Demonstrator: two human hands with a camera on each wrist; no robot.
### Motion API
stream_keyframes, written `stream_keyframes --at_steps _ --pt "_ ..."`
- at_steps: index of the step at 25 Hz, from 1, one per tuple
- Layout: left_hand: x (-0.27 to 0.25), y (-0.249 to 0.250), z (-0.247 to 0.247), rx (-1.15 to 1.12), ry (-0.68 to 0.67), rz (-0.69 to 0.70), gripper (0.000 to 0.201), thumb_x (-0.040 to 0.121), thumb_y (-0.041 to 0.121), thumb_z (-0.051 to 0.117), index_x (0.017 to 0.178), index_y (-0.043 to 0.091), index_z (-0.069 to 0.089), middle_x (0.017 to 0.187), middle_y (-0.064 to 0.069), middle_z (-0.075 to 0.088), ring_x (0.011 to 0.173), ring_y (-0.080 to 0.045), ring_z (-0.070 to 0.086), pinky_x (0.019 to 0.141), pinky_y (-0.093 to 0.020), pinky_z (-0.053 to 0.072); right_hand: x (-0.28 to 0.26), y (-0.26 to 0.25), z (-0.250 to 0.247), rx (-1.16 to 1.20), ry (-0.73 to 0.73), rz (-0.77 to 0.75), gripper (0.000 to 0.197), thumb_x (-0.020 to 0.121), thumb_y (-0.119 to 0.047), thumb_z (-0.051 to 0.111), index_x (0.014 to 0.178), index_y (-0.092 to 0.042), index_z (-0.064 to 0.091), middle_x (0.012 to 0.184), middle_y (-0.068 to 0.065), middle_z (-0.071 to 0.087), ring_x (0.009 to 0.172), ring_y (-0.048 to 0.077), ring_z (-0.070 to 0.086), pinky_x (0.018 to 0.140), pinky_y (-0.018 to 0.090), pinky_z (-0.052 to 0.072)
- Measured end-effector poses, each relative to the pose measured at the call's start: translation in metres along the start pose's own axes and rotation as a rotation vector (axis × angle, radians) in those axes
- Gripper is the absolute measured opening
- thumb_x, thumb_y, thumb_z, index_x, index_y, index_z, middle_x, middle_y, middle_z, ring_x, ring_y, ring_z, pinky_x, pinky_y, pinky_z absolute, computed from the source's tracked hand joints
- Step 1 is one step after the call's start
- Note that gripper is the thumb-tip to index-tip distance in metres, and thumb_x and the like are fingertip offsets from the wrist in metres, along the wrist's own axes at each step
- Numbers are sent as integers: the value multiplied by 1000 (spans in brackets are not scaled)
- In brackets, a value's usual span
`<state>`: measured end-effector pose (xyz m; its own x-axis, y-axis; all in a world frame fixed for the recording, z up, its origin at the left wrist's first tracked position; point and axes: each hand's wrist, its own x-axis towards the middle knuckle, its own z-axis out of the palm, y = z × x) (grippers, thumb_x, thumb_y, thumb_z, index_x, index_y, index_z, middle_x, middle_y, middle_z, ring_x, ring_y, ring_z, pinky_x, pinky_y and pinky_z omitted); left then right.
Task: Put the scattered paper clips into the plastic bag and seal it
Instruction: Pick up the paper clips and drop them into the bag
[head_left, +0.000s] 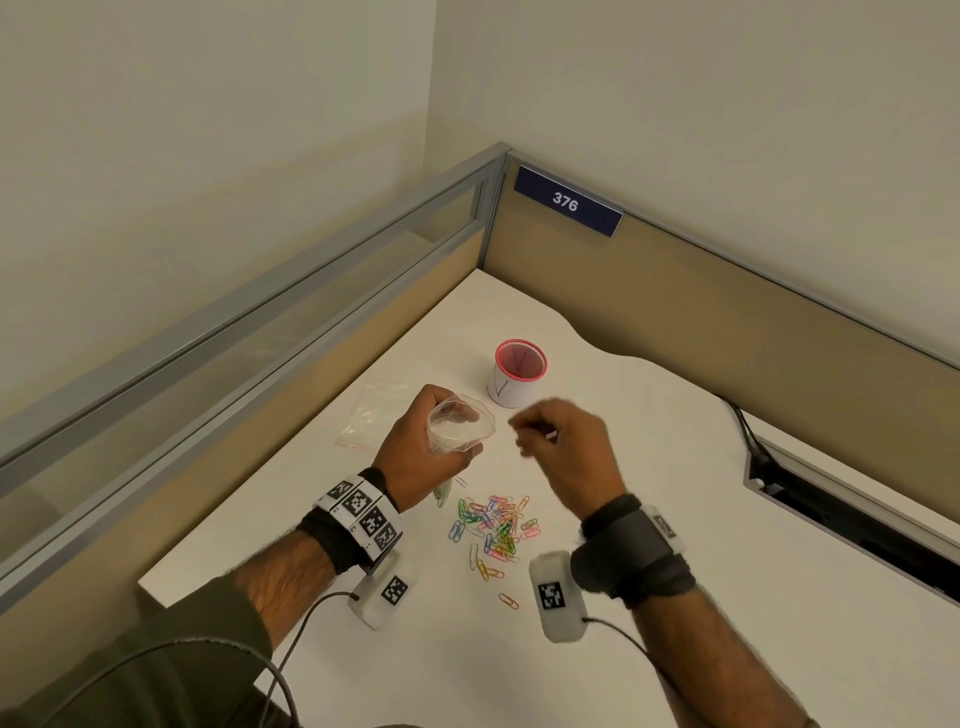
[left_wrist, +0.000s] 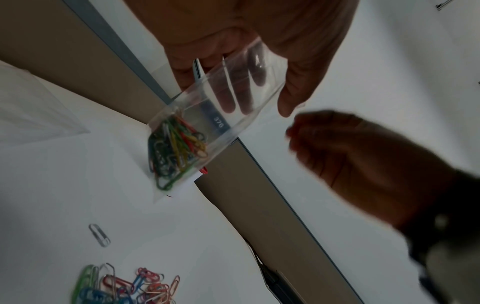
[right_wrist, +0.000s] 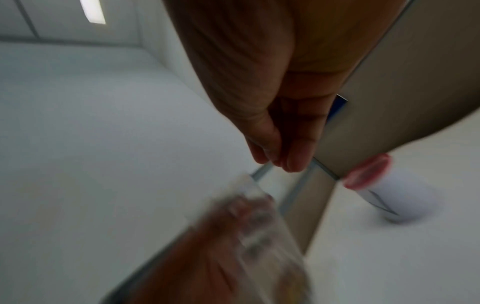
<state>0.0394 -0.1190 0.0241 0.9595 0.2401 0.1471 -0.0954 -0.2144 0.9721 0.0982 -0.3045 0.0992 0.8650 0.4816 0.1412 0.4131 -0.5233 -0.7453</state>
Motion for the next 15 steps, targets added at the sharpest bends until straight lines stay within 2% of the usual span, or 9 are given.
stream_keyframes --at_steps 2,4,7,10,12,15 --pt "-4 -1 -3 -15 4 -15 44 74 27 79 109 26 52 112 4 69 116 -11 63 107 -44 49 -26 41 20 -114 -144 94 17 87 -1 60 91 -13 71 85 -2 65 70 10 61 70 19 50" --pt "-8 -1 -5 -16 4 -20 44 75 26 79 110 24 53 113 3 68 116 -11 63 107 -44 49 -53 75 40 -232 -276 192 17 89 -5 58 93 -15 71 94 0 67 81 12 59 79 23 50" --pt "-13 -1 -12 -10 17 -23 45 76 24 78 112 20 53 113 2 68 116 -12 63 108 -45 48 -87 103 55 -337 -401 240 21 93 -12 52 99 -19 71 105 -1 65 94 15 58 86 22 46" --pt "-14 -3 -19 -12 21 -40 46 74 31 78 112 22 54 116 2 67 118 -15 62 107 -48 49 -115 109 67 -458 -659 227 25 94 -15 46 104 -19 68 109 0 63 100 17 57 89 23 44" --pt "-14 -2 -20 -9 28 -48 45 74 32 78 112 25 54 117 1 66 119 -15 62 107 -50 49 -116 110 75 -487 -675 212 25 94 -16 44 103 -19 67 110 1 62 102 19 57 90 24 45" --pt "-13 0 -18 -9 36 -41 44 75 31 78 111 24 55 116 1 67 118 -16 62 106 -52 49 -90 113 83 -406 -546 212 27 92 -11 45 106 -18 67 112 1 61 106 19 55 91 22 41"
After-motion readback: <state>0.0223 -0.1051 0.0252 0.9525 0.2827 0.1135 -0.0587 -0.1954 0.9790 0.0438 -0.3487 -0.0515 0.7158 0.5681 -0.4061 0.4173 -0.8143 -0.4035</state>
